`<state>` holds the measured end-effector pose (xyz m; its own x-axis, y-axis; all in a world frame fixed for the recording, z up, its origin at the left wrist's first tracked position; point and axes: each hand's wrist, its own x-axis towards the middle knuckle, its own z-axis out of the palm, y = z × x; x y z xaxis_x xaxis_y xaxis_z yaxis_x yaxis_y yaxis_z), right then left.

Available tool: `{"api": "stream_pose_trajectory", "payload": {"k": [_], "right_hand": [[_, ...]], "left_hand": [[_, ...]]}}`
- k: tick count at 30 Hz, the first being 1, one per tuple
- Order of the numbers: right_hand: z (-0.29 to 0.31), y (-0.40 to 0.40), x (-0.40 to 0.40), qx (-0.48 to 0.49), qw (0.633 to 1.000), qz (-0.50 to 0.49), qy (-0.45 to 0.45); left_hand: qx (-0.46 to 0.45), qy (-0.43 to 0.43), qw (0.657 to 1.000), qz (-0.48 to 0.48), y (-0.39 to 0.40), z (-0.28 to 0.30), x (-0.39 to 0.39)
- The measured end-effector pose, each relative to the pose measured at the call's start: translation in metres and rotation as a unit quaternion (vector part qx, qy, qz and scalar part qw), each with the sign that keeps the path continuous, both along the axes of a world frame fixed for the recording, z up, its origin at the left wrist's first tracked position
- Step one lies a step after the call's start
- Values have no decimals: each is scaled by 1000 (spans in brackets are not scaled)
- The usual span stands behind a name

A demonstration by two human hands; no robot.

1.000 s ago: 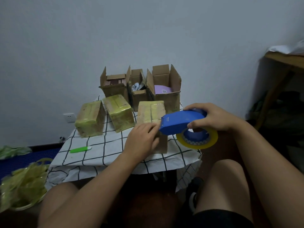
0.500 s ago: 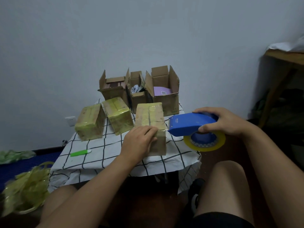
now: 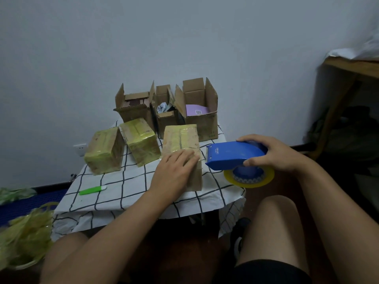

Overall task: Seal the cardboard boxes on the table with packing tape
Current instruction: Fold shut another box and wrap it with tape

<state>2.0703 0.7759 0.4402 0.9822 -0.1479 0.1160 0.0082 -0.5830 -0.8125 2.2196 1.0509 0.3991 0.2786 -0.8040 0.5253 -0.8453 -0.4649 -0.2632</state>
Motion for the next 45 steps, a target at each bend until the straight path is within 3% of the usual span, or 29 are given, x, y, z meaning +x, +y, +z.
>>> {"api": "stream_pose_trajectory", "payload": {"k": [8, 13, 27, 37, 45], "right_hand": [[-11, 3, -1, 36, 999, -2, 5], [-20, -1, -5, 72, 997, -17, -5], [-23, -3, -2, 79, 996, -32, -18], [-18, -2, -4, 96, 994, -41, -45], [-20, 0, -5, 90, 994, -38, -44]], "left_hand": [[-25, 56, 998, 2, -3, 3, -4], [-52, 179, 981, 58, -10, 17, -15], [-6, 110, 993, 44, -9, 15, -15], [34, 186, 977, 96, -22, 27, -16], [29, 193, 977, 86, -21, 24, -15]]}}
